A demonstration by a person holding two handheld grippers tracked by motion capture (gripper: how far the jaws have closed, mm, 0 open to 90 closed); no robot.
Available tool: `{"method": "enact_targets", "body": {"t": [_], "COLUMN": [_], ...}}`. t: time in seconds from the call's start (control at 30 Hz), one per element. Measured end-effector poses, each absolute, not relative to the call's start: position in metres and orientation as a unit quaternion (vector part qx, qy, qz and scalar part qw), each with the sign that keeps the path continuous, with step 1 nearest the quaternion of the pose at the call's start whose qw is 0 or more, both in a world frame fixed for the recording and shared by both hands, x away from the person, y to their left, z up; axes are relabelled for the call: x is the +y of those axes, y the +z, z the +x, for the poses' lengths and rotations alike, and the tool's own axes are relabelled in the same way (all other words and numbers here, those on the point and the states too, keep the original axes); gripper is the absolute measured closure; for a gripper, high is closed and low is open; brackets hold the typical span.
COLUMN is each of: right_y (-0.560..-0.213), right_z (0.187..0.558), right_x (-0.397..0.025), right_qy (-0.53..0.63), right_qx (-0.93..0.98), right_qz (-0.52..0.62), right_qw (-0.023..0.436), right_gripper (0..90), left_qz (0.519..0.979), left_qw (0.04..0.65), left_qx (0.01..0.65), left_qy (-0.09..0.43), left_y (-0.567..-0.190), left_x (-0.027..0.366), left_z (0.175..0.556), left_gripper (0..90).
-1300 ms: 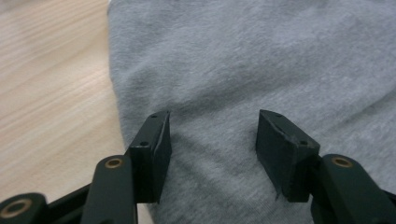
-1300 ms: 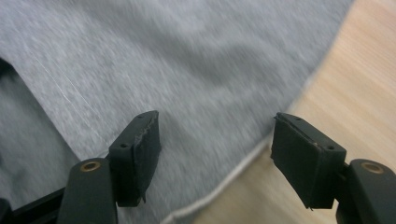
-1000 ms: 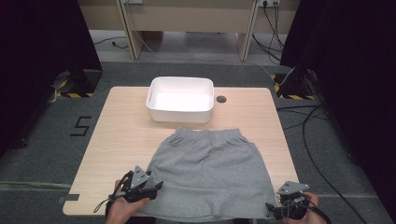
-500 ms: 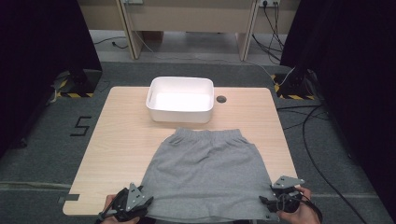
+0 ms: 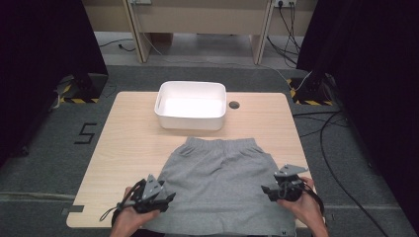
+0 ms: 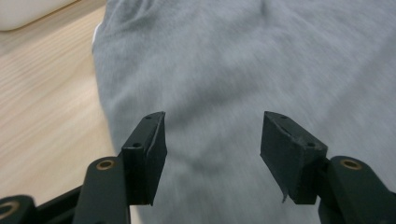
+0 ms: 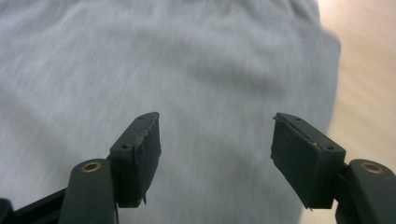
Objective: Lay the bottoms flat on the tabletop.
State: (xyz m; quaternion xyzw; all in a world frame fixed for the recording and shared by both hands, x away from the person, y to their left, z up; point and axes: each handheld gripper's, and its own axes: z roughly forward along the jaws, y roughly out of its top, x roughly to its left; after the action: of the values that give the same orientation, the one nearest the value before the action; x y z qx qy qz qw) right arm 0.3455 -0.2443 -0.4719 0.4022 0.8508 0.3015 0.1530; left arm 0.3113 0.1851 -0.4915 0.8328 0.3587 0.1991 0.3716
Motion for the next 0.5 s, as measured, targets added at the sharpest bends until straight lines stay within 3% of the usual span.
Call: {"method": "enact_targets", "body": {"t": [0.23,0.5], "right_y": [-0.479,-0.491], "right_z": [0.390,0.415], "right_x": [-0.222,-0.205], "right_qy": [0.300,0.269], "right_qx": [0.836,0.846], "right_qz": [0.431,0.434], "right_qw": [0.158,0.155], "right_gripper": [31.3,30.4], "left_qz": [0.824,0.819], "left_qw": [0.379,0.378], "left_qx": [0.385,0.401], "left_qy": [0.173,0.159], "left_y": [-0.503,-0.515], "left_x": [0.173,0.169], "left_z": [0.351,0.376], "left_gripper": [38.3,37.5]}}
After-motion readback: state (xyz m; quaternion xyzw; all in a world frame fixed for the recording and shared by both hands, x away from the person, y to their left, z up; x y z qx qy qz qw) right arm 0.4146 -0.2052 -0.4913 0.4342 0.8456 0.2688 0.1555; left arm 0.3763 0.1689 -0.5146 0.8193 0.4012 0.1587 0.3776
